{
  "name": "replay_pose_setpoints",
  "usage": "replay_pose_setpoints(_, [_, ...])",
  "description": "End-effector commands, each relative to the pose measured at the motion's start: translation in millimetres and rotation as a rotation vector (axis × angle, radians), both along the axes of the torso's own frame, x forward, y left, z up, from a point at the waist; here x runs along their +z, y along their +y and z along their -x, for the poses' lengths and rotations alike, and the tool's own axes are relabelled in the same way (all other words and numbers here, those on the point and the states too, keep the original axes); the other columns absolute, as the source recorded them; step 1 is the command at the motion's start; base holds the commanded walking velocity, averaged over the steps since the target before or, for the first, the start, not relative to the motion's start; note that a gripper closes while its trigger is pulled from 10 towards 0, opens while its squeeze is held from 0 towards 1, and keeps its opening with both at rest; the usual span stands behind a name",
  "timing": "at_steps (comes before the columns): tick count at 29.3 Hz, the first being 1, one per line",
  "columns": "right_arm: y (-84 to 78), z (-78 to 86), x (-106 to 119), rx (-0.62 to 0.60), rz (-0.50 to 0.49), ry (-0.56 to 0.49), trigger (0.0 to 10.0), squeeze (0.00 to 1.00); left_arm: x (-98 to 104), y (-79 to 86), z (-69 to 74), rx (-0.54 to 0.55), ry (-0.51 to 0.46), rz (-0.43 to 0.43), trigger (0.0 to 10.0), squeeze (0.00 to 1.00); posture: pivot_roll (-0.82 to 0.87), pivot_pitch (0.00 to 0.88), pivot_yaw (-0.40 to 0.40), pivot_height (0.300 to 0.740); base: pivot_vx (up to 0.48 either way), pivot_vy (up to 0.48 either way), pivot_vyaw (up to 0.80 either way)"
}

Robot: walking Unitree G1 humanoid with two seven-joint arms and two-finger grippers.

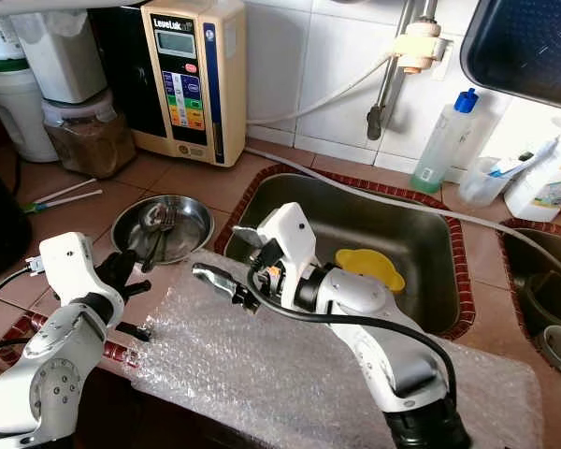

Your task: Kitchen organization

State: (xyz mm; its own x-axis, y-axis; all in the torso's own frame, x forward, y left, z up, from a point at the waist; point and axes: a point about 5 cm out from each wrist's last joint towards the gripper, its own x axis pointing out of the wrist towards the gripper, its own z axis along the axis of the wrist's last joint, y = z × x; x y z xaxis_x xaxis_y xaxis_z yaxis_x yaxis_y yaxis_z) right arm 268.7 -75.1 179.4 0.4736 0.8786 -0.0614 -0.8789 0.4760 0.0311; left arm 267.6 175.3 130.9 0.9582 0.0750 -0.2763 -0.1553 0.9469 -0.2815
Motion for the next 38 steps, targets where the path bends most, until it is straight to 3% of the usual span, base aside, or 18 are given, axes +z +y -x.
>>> replay_pose_setpoints(1, [1.1, 2.9, 4.7, 0.025, 0.0, -0.016, 10.0, 0.0, 5.7, -0.5, -0.8, 0.004, -0.017, 0.005, 0.0, 0.0, 0.08, 0.0, -0.033, 0.74, 0.0, 0.0, 0.0])
replay_pose_setpoints(14, [0.7, -1.7, 5.1, -0.011, 0.005, -0.033, 10.0, 0.0, 15.8, 4.9, -4.6, 0.037, -0.085, -0.03, 0.0, 0.0, 0.08, 0.0, -0.033, 0.74, 0.0, 0.0, 0.0])
replay_pose_setpoints(23, [-1.0, -6.0, 5.2, -0.056, 0.006, -0.046, 10.0, 0.0, 35.0, -2.3, -7.0, -0.041, -0.247, -0.175, 0.0, 0.0, 0.08, 0.0, -0.032, 0.74, 0.0, 0.0, 0.0])
replay_pose_setpoints(27, [-4.0, -11.8, 5.7, -0.112, -0.003, -0.05, 10.0, 0.0, 39.4, -6.4, -7.3, -0.067, -0.295, -0.182, 0.0, 0.0, 0.08, 0.0, -0.036, 0.74, 0.0, 0.0, 0.0])
replay_pose_setpoints(29, [-8.7, -20.4, 7.9, -0.198, -0.028, -0.058, 10.0, 0.0, 46.0, -15.9, -7.3, -0.139, -0.371, -0.213, 0.0, 0.0, 0.08, 0.0, -0.038, 0.74, 0.0, 0.0, 0.0])
replay_pose_setpoints(32, [-13.1, -27.5, 9.8, -0.267, -0.066, -0.048, 10.0, 0.0, 49.5, -23.7, -7.6, -0.185, -0.409, -0.175, 0.0, 0.0, 0.08, 0.0, -0.041, 0.74, 0.0, 0.0, 0.0])
replay_pose_setpoints(33, [-18.3, -34.9, 11.9, -0.333, -0.118, -0.021, 10.0, 0.0, 54.2, -31.9, -8.1, -0.241, -0.45, -0.141, 0.0, 0.0, 0.08, 0.0, -0.044, 0.74, 0.0, 0.0, 0.0])
replay_pose_setpoints(38, [-25.2, -46.1, 17.1, -0.427, -0.273, 0.067, 10.0, 0.0, 63.9, -51.0, -9.8, -0.386, -0.518, -0.063, 0.0, 0.0, 0.07, 0.0, -0.046, 0.74, 0.0, 0.0, 0.0])
